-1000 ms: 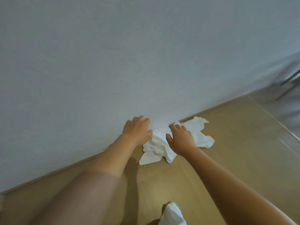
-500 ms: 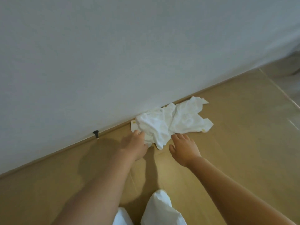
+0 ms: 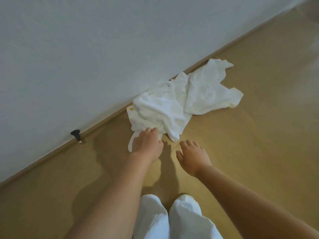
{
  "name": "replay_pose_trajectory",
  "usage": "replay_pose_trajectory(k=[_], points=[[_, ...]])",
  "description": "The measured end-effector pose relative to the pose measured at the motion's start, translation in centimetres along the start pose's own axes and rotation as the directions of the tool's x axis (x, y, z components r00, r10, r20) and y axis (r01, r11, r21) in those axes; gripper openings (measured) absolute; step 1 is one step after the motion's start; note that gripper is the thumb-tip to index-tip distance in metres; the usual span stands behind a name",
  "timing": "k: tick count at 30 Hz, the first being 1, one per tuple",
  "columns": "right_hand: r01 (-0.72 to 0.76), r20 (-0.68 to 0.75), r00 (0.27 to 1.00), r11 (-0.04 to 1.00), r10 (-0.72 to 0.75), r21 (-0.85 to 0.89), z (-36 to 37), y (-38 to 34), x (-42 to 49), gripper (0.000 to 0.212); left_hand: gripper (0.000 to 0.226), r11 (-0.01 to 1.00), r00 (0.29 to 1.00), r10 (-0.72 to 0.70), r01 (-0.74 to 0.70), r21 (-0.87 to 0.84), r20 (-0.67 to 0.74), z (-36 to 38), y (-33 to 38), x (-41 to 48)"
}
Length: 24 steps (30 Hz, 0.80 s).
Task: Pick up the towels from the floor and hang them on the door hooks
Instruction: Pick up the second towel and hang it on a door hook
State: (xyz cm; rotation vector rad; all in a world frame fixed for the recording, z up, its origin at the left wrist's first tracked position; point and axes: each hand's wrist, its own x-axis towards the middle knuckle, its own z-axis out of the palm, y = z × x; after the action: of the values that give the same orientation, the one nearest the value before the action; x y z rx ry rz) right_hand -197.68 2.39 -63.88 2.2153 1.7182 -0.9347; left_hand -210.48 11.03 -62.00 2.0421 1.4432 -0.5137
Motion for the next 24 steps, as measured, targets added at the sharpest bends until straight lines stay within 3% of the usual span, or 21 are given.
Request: replay_pose_trajectory(k=[8, 16, 19, 22, 24], points=[[-0.114, -0.069, 0.989, 0.971, 0.132, 0.212, 9.3, 3.2, 12.6, 0.036, 0.045, 0.992, 0.976, 0.129, -0.130, 0.009, -0.172, 10.6, -2.7, 13.1], [-0.185, -0.052, 0.970, 0.857, 0.239, 0.482, 14.7, 6.2, 21.7, 0.046, 0.067, 0.962, 0.846, 0.260, -0.266, 0.056, -0.466, 17.9, -3.9, 21.6], [-0.185, 0.014, 0.976, 0.800, 0.216, 0.571, 15.1, 6.4, 23.1, 0.050, 0.070, 0.967, 0.840, 0.246, -0.245, 0.067, -0.484, 17.9, -3.7, 22.8], [-0.149, -0.063, 0.973, 0.816, 0.221, 0.559, 14.9, 6.3, 23.6, 0.012, 0.071, 0.969, 0.879, 0.248, -0.217, 0.122, -0.407, 17.1, -3.6, 22.7], [-0.132, -0.105, 0.969, 0.823, 0.225, 0.552, 14.1, 5.9, 23.5, 0.022, 0.069, 0.970, 0.896, 0.233, -0.190, 0.149, -0.378, 16.4, -3.4, 22.4]])
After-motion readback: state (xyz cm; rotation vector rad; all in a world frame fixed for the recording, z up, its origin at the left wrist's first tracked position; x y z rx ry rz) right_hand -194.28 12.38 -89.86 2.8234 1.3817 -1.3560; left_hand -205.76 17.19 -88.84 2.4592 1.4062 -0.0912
